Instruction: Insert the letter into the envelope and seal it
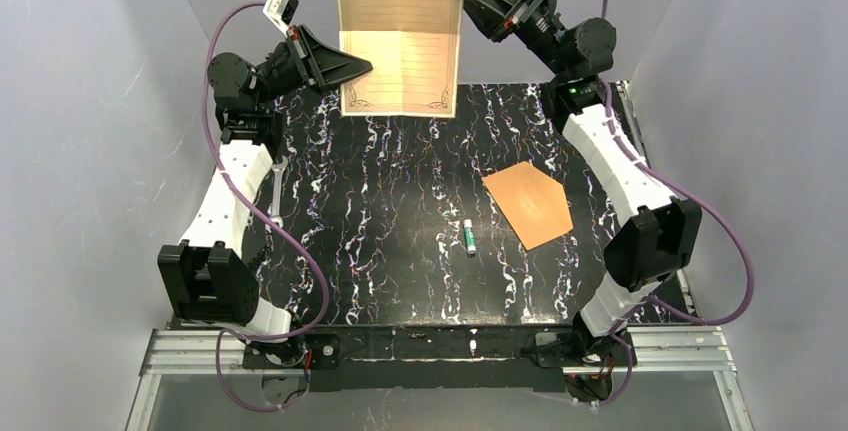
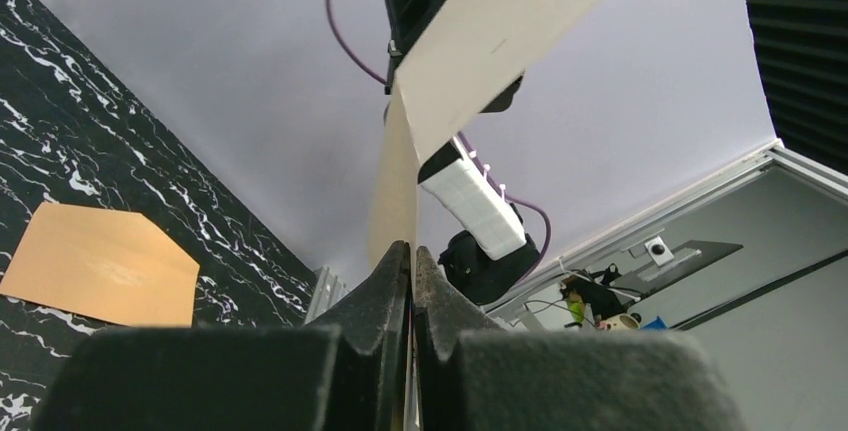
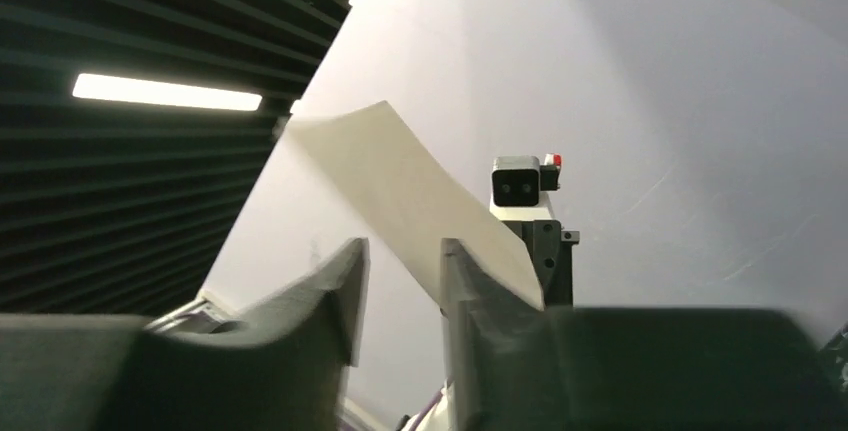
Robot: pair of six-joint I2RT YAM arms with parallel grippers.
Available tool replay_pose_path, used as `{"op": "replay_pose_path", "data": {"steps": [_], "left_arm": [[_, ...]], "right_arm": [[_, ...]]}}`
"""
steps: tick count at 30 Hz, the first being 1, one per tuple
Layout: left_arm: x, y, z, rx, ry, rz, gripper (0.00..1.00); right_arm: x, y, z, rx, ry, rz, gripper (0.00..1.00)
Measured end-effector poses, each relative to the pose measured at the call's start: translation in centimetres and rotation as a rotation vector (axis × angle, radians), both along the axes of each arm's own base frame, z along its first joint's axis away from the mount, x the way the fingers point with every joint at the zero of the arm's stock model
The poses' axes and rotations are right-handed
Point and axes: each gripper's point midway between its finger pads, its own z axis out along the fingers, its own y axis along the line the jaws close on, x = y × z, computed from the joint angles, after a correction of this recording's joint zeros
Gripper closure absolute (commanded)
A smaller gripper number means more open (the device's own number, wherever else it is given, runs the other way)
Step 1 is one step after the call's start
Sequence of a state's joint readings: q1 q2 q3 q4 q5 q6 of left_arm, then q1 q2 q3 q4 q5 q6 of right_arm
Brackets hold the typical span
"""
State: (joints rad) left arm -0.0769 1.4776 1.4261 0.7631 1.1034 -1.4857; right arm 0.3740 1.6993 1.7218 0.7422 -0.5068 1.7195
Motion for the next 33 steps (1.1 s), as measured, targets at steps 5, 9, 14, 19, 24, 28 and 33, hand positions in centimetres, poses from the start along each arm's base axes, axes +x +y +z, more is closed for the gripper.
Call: {"op": "replay_pose_path", "data": {"steps": [5, 9, 14, 19, 24, 28, 33], "left_arm": [[0.3, 0.3, -0.6, 0.0, 0.027, 0.004, 1.0], [-0.1, 0.3, -1.3, 0.012, 0.034, -0.008, 1.0], [-0.5, 0.2, -1.9, 0.024, 0.034, -0.02, 1.0], [-0.7, 0.2, -2.6, 0.034, 0.045, -0.031, 1.0], [-1.1, 0.2, -3.6, 0.046, 0.058, -0.045, 1.0], [-1.1, 0.2, -3.8, 0.046, 0.064, -0.047, 1.0], [-1.1, 0.2, -3.7, 0.042, 0.07, -0.047, 1.0]], "right_arm": [[-0.1, -0.5, -0.5, -0.11, -0.082, -0.106, 0.14], [0.0, -1.0, -1.1, -0.214, -0.141, -0.203, 0.13], [0.5, -1.1, -1.7, -0.302, -0.183, -0.262, 0.12], [1.2, -1.1, -2.8, -0.367, -0.196, -0.302, 0.07], [1.5, -0.9, -3.0, -0.41, -0.234, -0.311, 0.07], [0.8, -0.2, -2.1, -0.417, -0.308, -0.265, 0.09], [-1.3, 0.5, -1.4, -0.394, -0.398, -0.159, 0.13]]}}
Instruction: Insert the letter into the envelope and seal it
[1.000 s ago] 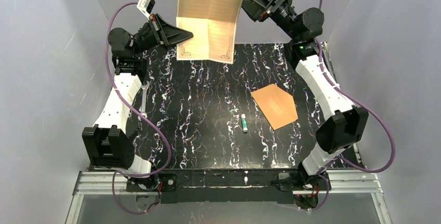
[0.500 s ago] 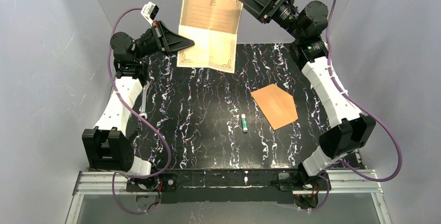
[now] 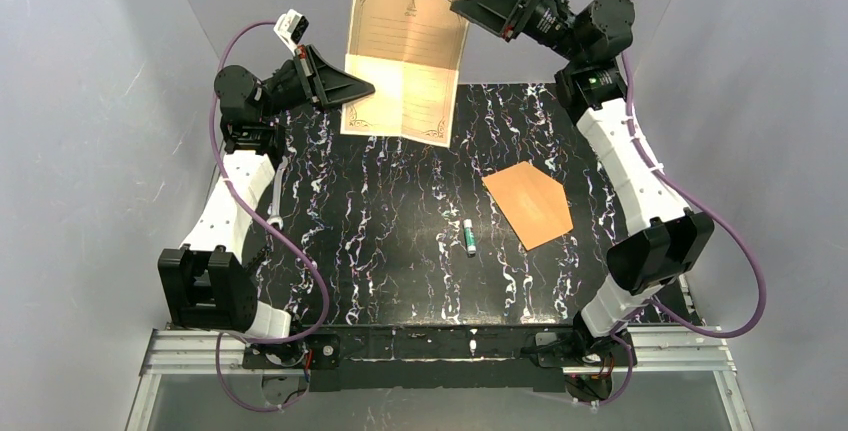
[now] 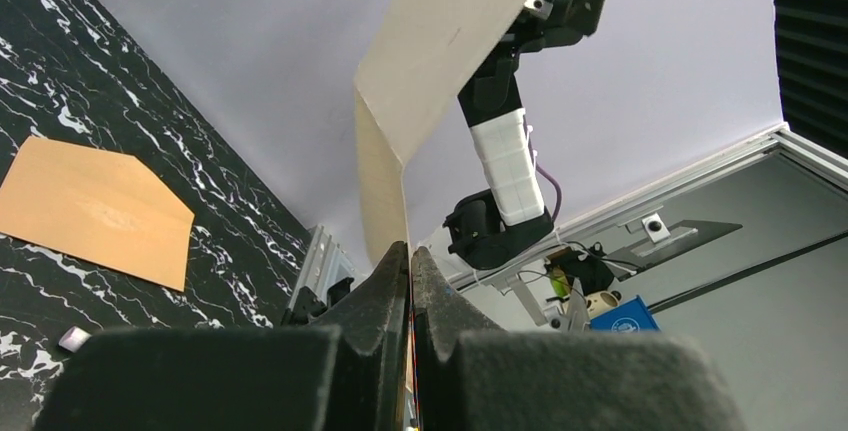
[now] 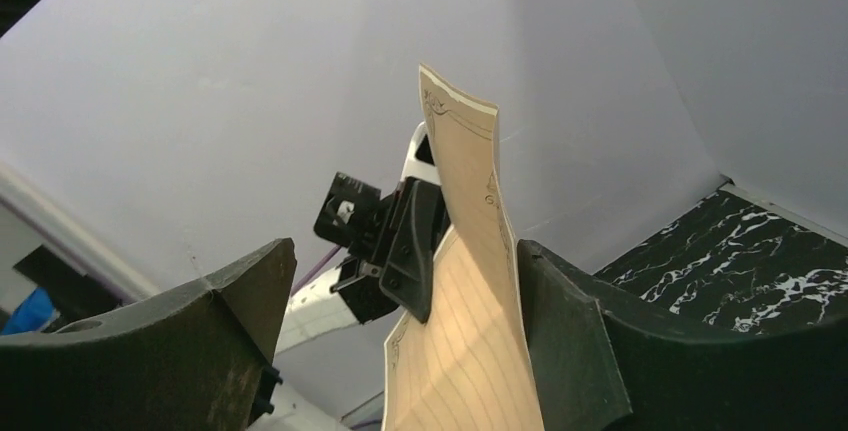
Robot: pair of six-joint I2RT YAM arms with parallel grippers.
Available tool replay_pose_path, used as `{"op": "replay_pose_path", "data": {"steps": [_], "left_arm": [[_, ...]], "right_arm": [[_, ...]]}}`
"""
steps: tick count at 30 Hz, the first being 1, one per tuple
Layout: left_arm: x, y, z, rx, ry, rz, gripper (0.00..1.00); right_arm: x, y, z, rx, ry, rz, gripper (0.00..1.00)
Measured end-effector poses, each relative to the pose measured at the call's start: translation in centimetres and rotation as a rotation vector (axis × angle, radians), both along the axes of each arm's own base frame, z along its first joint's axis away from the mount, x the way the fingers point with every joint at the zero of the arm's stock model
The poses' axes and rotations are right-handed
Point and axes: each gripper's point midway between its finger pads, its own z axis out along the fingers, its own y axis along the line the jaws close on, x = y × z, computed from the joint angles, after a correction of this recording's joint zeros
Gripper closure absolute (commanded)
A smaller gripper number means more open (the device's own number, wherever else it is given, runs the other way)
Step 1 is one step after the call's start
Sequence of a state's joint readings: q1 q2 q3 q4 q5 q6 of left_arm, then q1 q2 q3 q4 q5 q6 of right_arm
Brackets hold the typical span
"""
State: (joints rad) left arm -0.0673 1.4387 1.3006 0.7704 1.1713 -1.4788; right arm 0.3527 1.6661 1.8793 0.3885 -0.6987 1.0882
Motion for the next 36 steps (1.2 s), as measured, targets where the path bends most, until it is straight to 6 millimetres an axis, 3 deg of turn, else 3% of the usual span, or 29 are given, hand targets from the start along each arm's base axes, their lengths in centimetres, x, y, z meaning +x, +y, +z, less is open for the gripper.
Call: {"op": "replay_pose_path", "data": {"steps": [3, 6, 10, 13, 16, 20, 24, 27, 31, 33, 36], "left_arm": [[0.2, 0.0, 0.3, -0.007, 0.003, 0.007, 1.0], [1.1, 0.0, 0.8, -0.021, 0.007, 0.023, 1.0], [3.2, 0.1, 1.4, -0.058, 0.04, 0.06, 1.0], [4.9, 0.1, 0.8, -0.077, 0.085, 0.083, 1.0], [5.9, 0.1, 0.0, -0.081, 0.117, 0.092, 1.0], [6.3, 0.1, -0.6, -0.075, 0.123, 0.096, 1.0], [5.7, 0.0, -0.6, -0.052, 0.066, 0.094, 1.0], [4.5, -0.2, -0.6, -0.023, 0.014, 0.069, 1.0], [1.6, -1.0, -0.4, 0.012, -0.082, 0.027, 1.0], [-0.3, -1.3, -0.2, 0.027, -0.133, 0.0, 1.0], [-2.8, -1.8, 0.0, 0.05, -0.206, -0.05, 1.0]], "right_arm": [[-1.4, 0.2, 0.1, -0.007, -0.042, 0.069, 0.11], [-3.2, 0.4, -0.6, -0.02, -0.08, 0.143, 0.02], [-6.8, 0.6, -1.9, -0.074, -0.171, 0.234, 0.01], [-9.6, 0.4, -1.5, -0.128, -0.26, 0.248, 0.01], [-11.7, -0.5, 0.1, -0.147, -0.354, 0.21, 0.01], [-11.7, -1.9, 3.3, -0.116, -0.409, 0.03, 0.01], [-9.2, -2.2, 3.8, -0.119, -0.364, -0.084, 0.04], [-6.6, -1.2, 2.1, -0.168, -0.323, -0.084, 0.03], [-4.0, 1.1, -3.1, -0.277, -0.259, -0.006, 0.03], [-3.9, 2.9, -5.8, -0.34, -0.238, 0.038, 0.04], [-5.5, 5.9, -8.8, -0.433, -0.24, 0.11, 0.07]]}}
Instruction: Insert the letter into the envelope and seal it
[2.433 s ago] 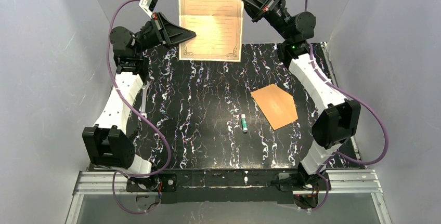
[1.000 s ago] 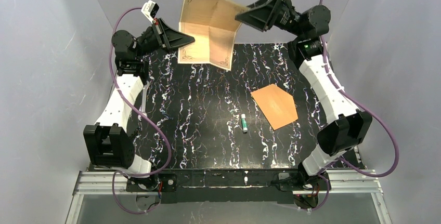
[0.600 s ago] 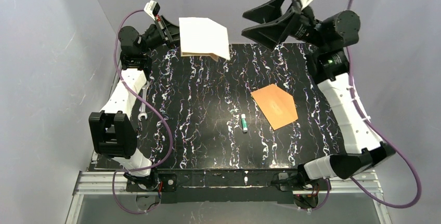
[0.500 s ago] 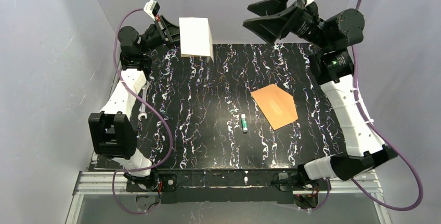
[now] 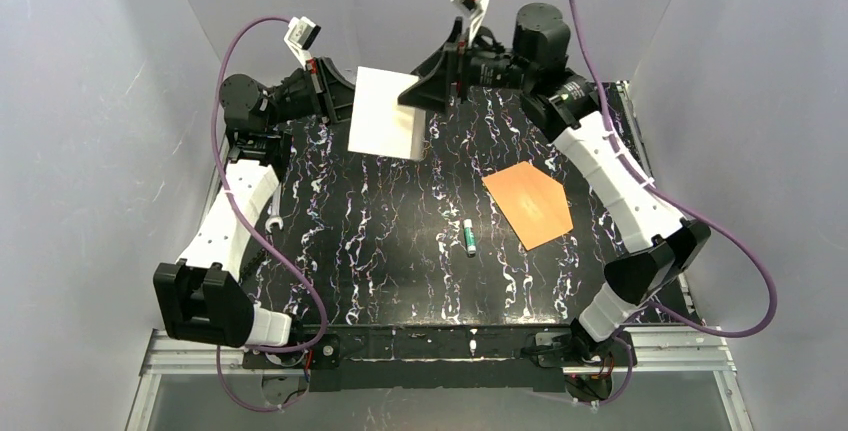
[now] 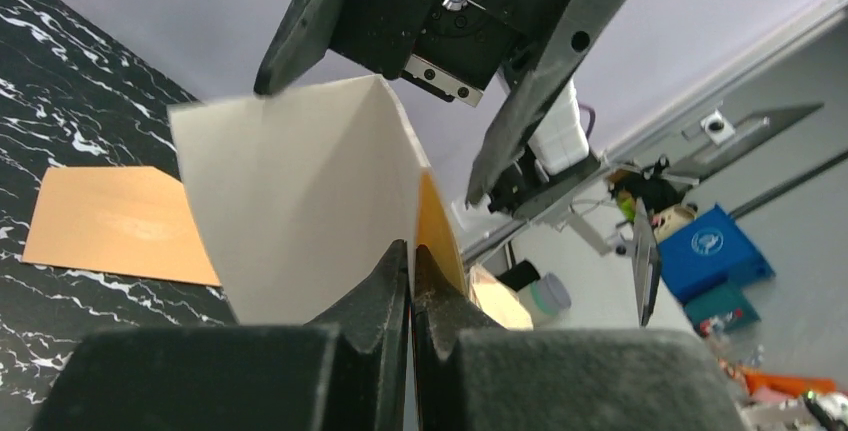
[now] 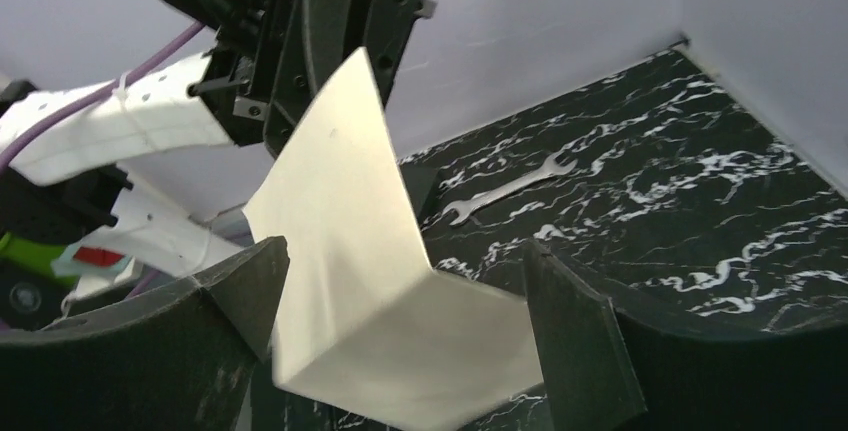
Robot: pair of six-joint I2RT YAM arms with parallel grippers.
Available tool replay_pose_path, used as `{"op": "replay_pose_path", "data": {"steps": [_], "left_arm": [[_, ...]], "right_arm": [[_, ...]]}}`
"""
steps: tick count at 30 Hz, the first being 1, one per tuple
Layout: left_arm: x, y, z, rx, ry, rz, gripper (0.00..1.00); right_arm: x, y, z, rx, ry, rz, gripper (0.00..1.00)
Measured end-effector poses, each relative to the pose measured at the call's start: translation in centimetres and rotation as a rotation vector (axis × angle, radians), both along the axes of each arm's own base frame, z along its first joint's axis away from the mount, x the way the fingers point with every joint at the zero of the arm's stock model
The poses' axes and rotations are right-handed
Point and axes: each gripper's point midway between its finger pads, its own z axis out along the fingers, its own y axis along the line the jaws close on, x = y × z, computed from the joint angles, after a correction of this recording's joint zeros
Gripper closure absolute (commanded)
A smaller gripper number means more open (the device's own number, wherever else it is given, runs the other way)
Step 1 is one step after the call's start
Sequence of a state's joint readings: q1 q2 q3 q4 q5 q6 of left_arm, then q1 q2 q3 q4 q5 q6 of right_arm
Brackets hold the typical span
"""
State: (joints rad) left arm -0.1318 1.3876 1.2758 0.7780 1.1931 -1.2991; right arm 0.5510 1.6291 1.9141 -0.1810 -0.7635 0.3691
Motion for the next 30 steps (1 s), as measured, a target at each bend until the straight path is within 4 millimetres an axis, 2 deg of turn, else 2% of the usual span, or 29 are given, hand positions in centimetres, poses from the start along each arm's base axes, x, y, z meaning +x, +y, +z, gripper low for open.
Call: {"op": "replay_pose_path", "data": {"steps": [2, 4, 10, 14, 19, 24, 25, 28, 30], "left_arm": [[-1.1, -0.1, -0.2, 0.019, -0.031, -0.031, 1.0], [-1.8, 0.0, -0.6, 0.042, -0.046, -0.066, 1.0], [-4.1, 0.3, -2.0, 0.116, -0.058, -0.194, 1.0], [-5.1, 0.5, -2.4, 0.148, -0.066, -0.25, 1.0], [-6.0, 0.8, -2.3, 0.172, -0.09, -0.289, 1.0], [-6.5, 0.9, -2.2, 0.181, -0.103, -0.304, 1.0], [-6.6, 0.9, -2.2, 0.182, -0.104, -0.306, 1.0], [-6.8, 0.9, -2.0, 0.185, -0.116, -0.311, 1.0], [-6.9, 0.9, -1.7, 0.185, -0.126, -0.311, 1.0]], "right_arm": [[-1.5, 1.3, -0.7, -0.036, -0.02, 0.045, 0.12], [-2.3, 1.6, -0.7, -0.049, -0.053, 0.069, 0.15], [-3.7, 0.7, -0.8, -0.068, -0.164, 0.133, 0.17], [-5.8, 0.3, -0.9, -0.069, -0.211, 0.212, 0.2], [-8.5, 0.3, -0.7, -0.051, -0.241, 0.339, 0.2], [-10.5, 0.5, -1.1, -0.041, -0.232, 0.441, 0.29], [-10.7, 0.6, -1.2, -0.041, -0.23, 0.45, 0.29], [-11.1, 0.7, -1.9, -0.049, -0.211, 0.466, 0.19], [-11.0, 0.7, -2.5, -0.06, -0.199, 0.463, 0.21]]}}
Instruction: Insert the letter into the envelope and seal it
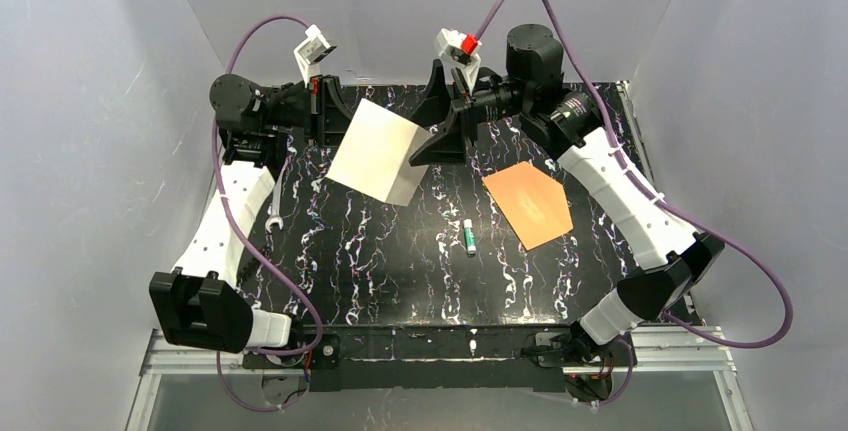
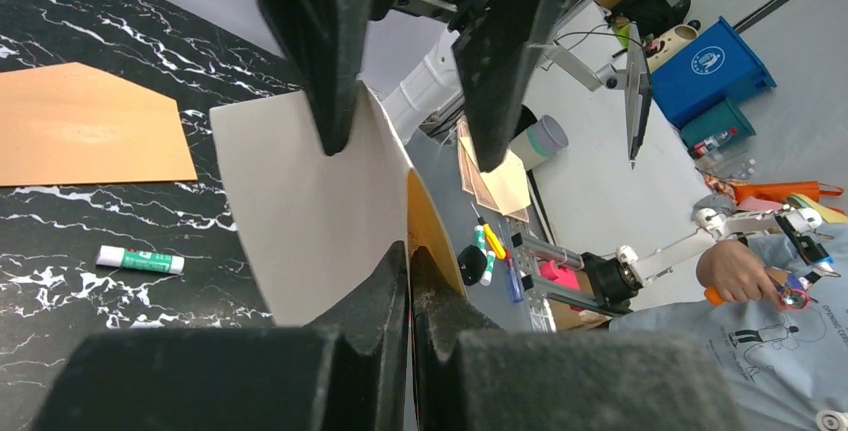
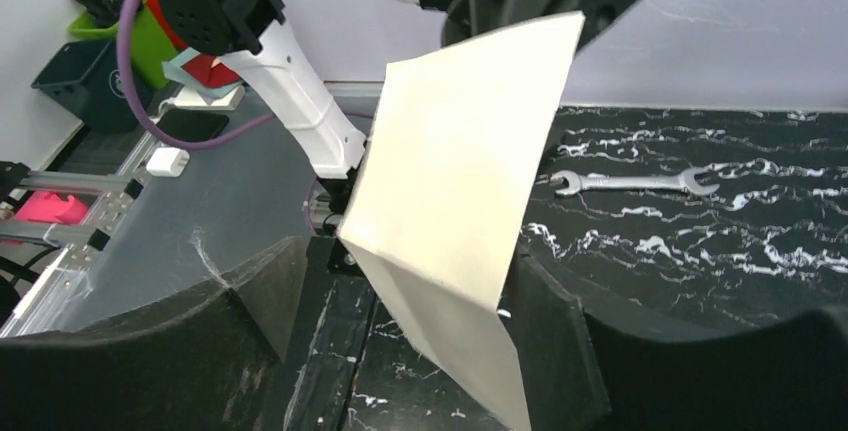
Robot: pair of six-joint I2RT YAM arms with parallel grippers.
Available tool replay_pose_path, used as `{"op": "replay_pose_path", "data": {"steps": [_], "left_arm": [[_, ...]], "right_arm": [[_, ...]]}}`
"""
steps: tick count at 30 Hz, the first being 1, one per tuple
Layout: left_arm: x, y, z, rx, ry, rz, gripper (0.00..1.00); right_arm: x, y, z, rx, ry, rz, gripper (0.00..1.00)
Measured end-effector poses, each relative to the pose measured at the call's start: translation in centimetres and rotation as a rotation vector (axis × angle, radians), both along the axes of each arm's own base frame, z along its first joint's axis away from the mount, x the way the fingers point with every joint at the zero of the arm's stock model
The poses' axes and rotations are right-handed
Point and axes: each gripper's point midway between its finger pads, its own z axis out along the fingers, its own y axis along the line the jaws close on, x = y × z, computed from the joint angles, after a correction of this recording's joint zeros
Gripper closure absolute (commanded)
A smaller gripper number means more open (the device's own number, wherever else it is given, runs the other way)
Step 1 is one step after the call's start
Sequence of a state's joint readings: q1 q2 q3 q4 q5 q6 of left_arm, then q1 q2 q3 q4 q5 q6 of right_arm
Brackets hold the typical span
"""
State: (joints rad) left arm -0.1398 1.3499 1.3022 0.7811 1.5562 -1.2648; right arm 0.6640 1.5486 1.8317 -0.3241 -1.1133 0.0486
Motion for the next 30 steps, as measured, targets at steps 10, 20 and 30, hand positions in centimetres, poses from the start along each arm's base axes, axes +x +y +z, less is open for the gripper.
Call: {"op": "replay_pose_path", "data": {"steps": [10, 20, 30], "left_arm": [[-0.7, 0.1, 0.8, -0.006, -0.042, -0.001, 1.0], [-0.8, 0.1, 1.1, -0.007, -0.052, -0.001, 1.0], [-0.9, 0.1, 1.4, -0.009, -0.065, -0.001, 1.0]], "right_arm": [[0.0, -0.2, -0.9, -0.024, 0.008, -0.015, 0.55], [-2.1, -1.7, 0.0, -0.008, -0.019, 0.007, 0.65], [-2.5, -1.8, 0.3, -0.011, 0.022, 0.011, 0.75]]}}
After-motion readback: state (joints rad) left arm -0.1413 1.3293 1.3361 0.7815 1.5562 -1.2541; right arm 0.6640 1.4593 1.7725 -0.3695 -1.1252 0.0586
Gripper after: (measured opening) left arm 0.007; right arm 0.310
